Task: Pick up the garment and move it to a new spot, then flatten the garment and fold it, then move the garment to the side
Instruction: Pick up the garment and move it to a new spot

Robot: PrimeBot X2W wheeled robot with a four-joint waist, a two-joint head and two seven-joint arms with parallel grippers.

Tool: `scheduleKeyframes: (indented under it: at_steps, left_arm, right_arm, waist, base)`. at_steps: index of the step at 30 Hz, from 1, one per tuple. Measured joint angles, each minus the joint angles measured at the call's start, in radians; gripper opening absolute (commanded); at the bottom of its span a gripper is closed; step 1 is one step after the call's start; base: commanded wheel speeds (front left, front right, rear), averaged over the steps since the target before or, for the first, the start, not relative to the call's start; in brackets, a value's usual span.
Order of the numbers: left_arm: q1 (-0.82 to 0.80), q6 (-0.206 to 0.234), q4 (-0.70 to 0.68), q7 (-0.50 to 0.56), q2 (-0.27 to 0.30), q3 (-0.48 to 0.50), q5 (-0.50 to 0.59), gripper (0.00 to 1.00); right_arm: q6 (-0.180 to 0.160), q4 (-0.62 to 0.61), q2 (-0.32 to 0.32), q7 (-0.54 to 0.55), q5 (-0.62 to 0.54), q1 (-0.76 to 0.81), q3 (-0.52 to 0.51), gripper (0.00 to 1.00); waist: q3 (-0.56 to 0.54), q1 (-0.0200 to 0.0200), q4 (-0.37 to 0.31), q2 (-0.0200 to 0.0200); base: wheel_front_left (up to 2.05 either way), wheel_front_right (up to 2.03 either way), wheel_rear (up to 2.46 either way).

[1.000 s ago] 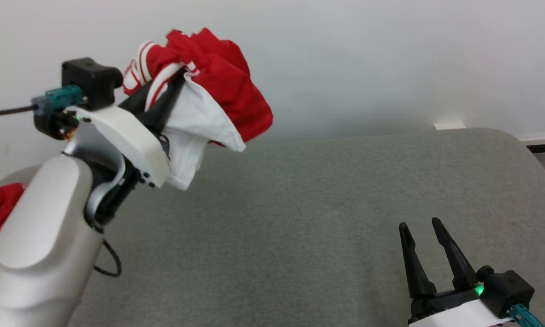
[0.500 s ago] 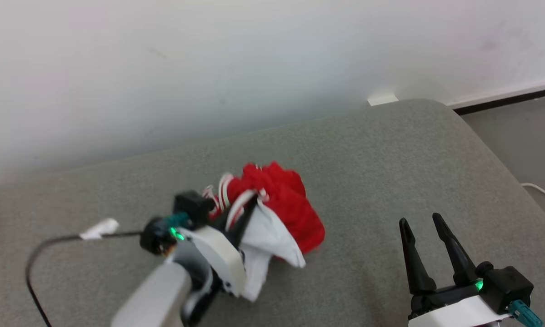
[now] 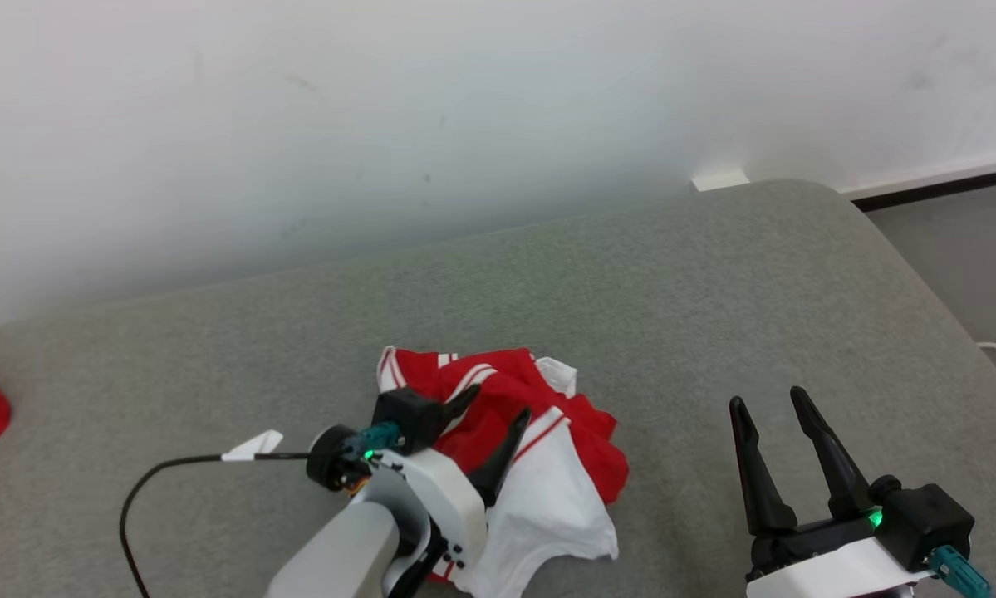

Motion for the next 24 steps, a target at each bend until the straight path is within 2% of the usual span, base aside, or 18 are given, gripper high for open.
scheduleKeyframes:
  at_steps: [5,10,19,22,24]
  left_arm:
    - [-0.028,0.009,-0.058,-0.016,0.007,0.037,-0.003,1.0]
    - [-0.008,0.063,-0.175,-0.022,0.072,0.11,-0.007,1.0]
    - [0.231,0.18,-0.396,-0.023,0.167,0.279,-0.018,1.0]
    - [0.319,0.217,-0.47,-0.023,0.176,0.355,-0.012,1.0]
    - [0.388,0.226,-0.509,-0.023,0.161,0.402,-0.012,1.0]
  right_arm:
    - [0.0,-0.004,0.0,0.0,0.0,0.007,-0.014,1.0]
    - [0.0,-0.011,0.0,0.0,-0.009,0.015,-0.04,1.0]
    - [0.0,-0.021,0.0,0.0,-0.038,0.046,-0.066,1.0]
    - [0.0,-0.024,0.0,0.0,-0.041,0.051,-0.065,1.0]
    - [0.0,-0.027,0.0,0.0,-0.041,0.053,-0.065,1.0]
  waist:
    - [-0.012,0.0,0.052,0.0]
    - [-0.024,0.0,0.108,0.0]
    - [-0.032,0.0,0.182,0.0]
    - [-0.031,0.0,0.189,0.0]
    - [-0.031,0.0,0.191,0.0]
  base:
    - [0.0,0.0,0.0]
    - [0.0,0.0,0.0]
    - [0.0,0.0,0.0]
    - [0.0,0.0,0.0]
    - [0.0,0.0,0.0]
